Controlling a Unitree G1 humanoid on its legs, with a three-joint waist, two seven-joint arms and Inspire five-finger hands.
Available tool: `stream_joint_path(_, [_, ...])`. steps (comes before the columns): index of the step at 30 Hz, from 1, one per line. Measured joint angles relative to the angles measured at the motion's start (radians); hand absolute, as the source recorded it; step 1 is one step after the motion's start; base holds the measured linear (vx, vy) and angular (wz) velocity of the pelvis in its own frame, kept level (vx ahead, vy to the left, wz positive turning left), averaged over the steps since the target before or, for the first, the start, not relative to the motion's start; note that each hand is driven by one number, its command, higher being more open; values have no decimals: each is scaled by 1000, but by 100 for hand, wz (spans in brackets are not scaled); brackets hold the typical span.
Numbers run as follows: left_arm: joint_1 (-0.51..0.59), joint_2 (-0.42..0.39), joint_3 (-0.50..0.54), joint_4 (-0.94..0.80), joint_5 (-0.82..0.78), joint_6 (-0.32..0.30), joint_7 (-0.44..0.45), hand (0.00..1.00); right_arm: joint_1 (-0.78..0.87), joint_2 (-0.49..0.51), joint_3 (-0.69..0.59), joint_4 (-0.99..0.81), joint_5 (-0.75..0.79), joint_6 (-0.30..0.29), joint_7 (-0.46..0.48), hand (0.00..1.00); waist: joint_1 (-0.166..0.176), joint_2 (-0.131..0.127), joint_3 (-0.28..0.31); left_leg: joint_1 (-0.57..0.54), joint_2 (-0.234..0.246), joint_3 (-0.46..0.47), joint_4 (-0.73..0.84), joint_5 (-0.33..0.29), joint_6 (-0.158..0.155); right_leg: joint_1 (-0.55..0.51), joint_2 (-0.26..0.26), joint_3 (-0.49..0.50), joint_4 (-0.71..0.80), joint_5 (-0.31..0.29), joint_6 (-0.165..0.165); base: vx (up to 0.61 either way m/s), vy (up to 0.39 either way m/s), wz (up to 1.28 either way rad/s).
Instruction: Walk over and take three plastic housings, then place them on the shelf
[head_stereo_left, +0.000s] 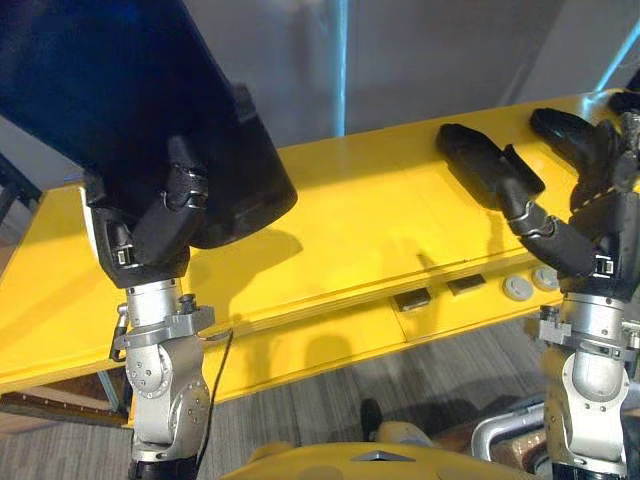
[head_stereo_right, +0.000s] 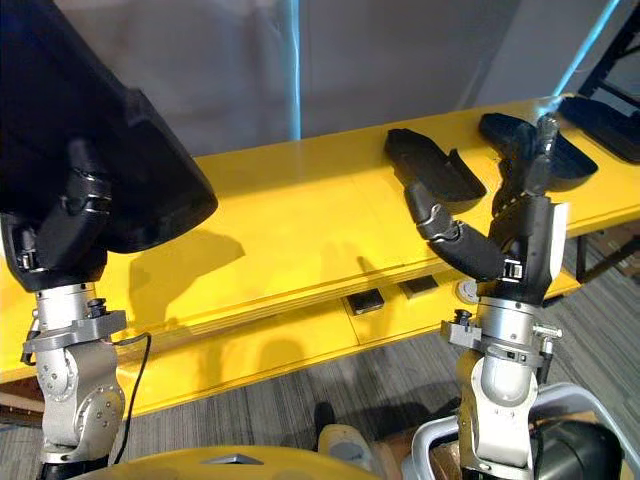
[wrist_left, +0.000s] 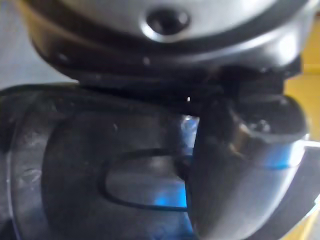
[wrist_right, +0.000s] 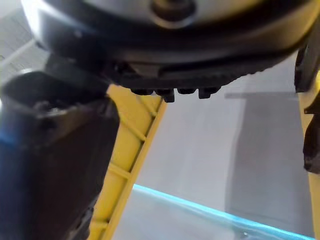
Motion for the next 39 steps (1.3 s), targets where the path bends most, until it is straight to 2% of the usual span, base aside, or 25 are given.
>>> stream_joint_path(3, [-3, 4, -19, -16, 5, 16, -23, 0, 38, 68, 13, 18, 3, 5, 9, 100, -7, 0, 6, 11, -9, 46, -1, -10, 12, 5, -4, 32, -21, 11, 23, -58, 70, -40])
stream_joint_path(5, [-2, 6, -25, -17, 8, 48, -35, 0, 42, 99, 13, 18, 5, 7, 12, 100, -15, 14, 12, -2, 1, 68, 2, -2, 32, -17, -20, -6, 7, -38, 39, -82, 54, -21])
stream_joint_path(6, [-4, 15, -24, -17, 6, 69, -36, 0, 32, 95, 16, 18, 4, 6, 15, 100, -16, 22, 21, -11, 9, 72, 1, 3, 39, -60, -43, -60, 131, -84, -10, -59, 65, -2])
stream_joint_path(7, [-5, 30, -23, -16, 7, 92, -37, 0, 22, 91, 16, 24, 0, 6, 18, 100, -7, 14, 31, -13, 9, 69, 1, 8, 37, -70, -80, -81, 241, -126, -25, -37, 60, 2])
stream_joint_path(9, [-5, 47, -18, -11, 7, 117, -32, 0, -13, 89, 20, 59, -2, -1, 17, 100, 4, -4, 33, -37, 12, 57, 22, 9, 34, -45, -117, -101, 279, -189, 10, -14, -25, 14])
stream_joint_path(10, [-6, 52, -6, -11, 5, 134, -26, 0, -54, 83, 30, 85, -3, -2, 14, 100, 7, -20, 36, -67, 19, 47, 47, 11, 27, -22, -127, -115, 229, -206, 42, -11, -101, 22])
stream_joint_path(11, [-7, 48, 0, -4, 2, 147, -24, 0, -86, 71, 37, 101, -4, -2, 11, 100, 12, -16, 51, -82, 32, 37, 59, 17, 15, -5, -114, -130, 176, -175, 67, -28, -179, 28])
stream_joint_path(13, [9, 42, 3, 18, 2, 215, -10, 0, -120, 38, 62, 118, -1, 15, 16, 100, 37, 0, 65, -81, 61, 19, 35, 39, -15, 45, -69, -153, 65, -120, 41, -45, -189, 13])
stream_joint_path(17, [20, 30, 5, 45, 3, 275, 11, 0, -125, 13, 88, 117, 0, 44, 42, 100, 50, 0, 65, -76, 87, 16, 21, 51, -35, 64, -32, -160, 17, -102, 16, 3, -125, -4])
stream_joint_path(19, [20, 29, 5, 80, 3, 299, 14, 0, -117, 3, 88, 117, 7, 58, 42, 100, 39, 1, 65, -64, 87, 16, 3, 59, -43, 70, -29, -165, 16, -99, 12, 22, -46, -1])
stream_joint_path(20, [19, 22, 5, 136, 3, 331, 3, 0, -97, 5, 88, 117, 40, 61, 41, 100, 26, 1, 65, -35, 82, 15, -30, 72, -44, 88, -33, -170, 15, -99, 12, 25, -10, 4])
stream_joint_path(23, [18, 21, -1, 192, 3, 373, -3, 0, -72, 8, 89, 117, 37, 61, 33, 100, 22, 0, 65, -3, 68, 29, -70, 86, -42, 95, -39, -157, 14, -99, 12, -6, 33, -10])
stream_joint_path(25, [16, 21, -1, 227, 3, 429, -3, 0, -45, 27, 94, 117, 39, 60, 26, 100, 11, -1, 65, 12, 53, 43, -100, 98, -37, 97, -47, -144, -1, -91, 23, -25, 52, -13])
stream_joint_path(29, [-18, 42, 11, 297, 3, 488, 4, 0, -1, 57, 131, 117, 44, 60, 36, 100, 0, 3, 62, 30, 39, 82, -123, 104, -33, 98, -47, -106, -34, -65, 32, -19, 47, -27])
stream_joint_path(31, [-121, 69, 23, 403, -5, 508, 21, 0, 10, 57, 149, 117, 44, 60, 66, 100, -4, 4, 61, 32, 31, 105, -131, 106, -30, 98, -49, -85, -66, -38, 35, -42, 31, -28])
stream_joint_path(35, [-306, 114, 51, 601, -33, 508, 80, 0, 18, 53, 174, 117, 46, 60, 119, 100, -20, 4, 59, 42, 23, 124, -137, 107, -28, 110, -52, -65, -99, -14, 37, -61, 7, -18])
stream_joint_path(39, [-462, 180, 89, 844, -207, 504, 103, 0, 26, 31, 204, 121, 54, 60, 181, 100, -58, 5, 55, 46, 17, 139, -146, 110, -25, 106, -52, -51, -107, -6, 38, -60, -6, -11])
